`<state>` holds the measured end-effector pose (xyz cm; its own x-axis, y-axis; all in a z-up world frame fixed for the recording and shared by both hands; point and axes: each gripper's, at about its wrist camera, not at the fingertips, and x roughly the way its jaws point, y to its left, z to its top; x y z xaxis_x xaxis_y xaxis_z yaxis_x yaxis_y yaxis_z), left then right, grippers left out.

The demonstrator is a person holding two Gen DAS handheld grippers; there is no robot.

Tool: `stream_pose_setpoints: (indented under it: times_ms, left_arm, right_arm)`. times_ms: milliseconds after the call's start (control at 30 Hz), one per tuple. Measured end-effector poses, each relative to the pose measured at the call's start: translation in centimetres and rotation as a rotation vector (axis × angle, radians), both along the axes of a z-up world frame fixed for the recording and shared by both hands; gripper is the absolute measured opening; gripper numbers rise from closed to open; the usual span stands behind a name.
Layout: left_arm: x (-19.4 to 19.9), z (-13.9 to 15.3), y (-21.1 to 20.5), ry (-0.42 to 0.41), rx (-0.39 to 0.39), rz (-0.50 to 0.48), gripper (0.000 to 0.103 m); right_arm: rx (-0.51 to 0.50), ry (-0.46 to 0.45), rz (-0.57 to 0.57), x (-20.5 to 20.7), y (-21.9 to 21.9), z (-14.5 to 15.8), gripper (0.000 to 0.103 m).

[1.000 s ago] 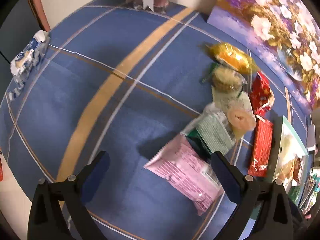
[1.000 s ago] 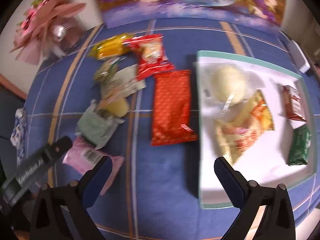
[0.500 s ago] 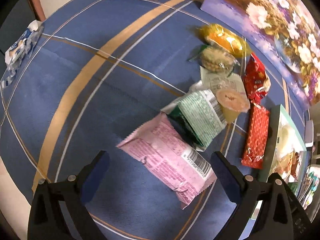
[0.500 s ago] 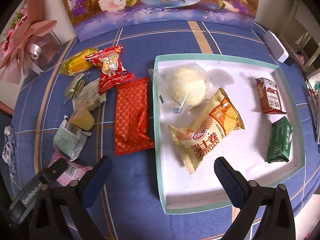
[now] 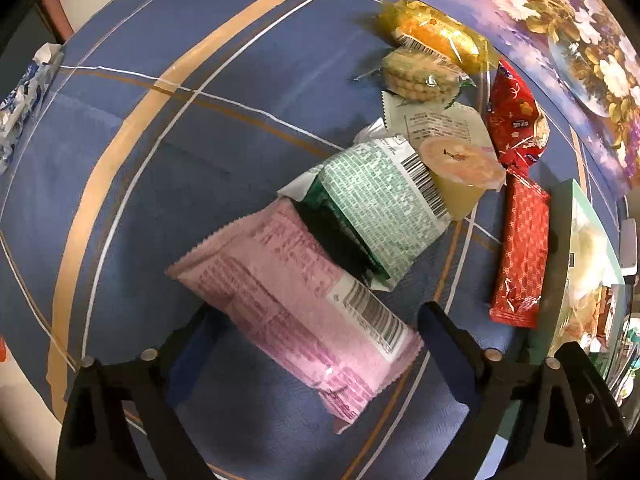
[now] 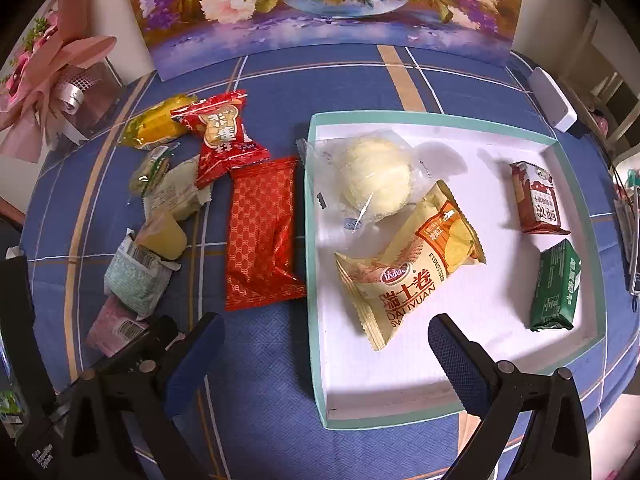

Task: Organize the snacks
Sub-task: 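Grasp the pink snack pack with the left tool and lift it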

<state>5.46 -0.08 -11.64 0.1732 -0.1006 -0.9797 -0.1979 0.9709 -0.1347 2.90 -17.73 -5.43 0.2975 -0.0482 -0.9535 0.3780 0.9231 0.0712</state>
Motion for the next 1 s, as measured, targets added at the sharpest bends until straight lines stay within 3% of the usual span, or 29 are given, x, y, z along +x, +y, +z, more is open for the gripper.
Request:
stream_pose_setpoints:
  times_ms: [133,300,467,1000]
  left_arm:
    - [-0.1,0.6,-0.2,-0.017,0.026,-0.003,0.069]
    - [0.3,0.7,0.0,-0.022,0.000,0.014,0.066]
    - [0.1,1.1,2.1,-0.035,-0.009,0.027,0.045]
    - [0.6,1.7,5.6,-0.051,-0.118,0.048,0.042]
  right_arm:
    - [0.002,0.003,0.000,0.0,0.0,-0.1,0.103]
    - [0.004,0.006,-0.006,0.0,-0.1,-0.2,0.103]
    - [0.005,0.013,-0.006,0.0,-0.1,-0.5,0.103]
    - [0.018,-0.008,0.045,0.9,1.1,-1.1,0.103]
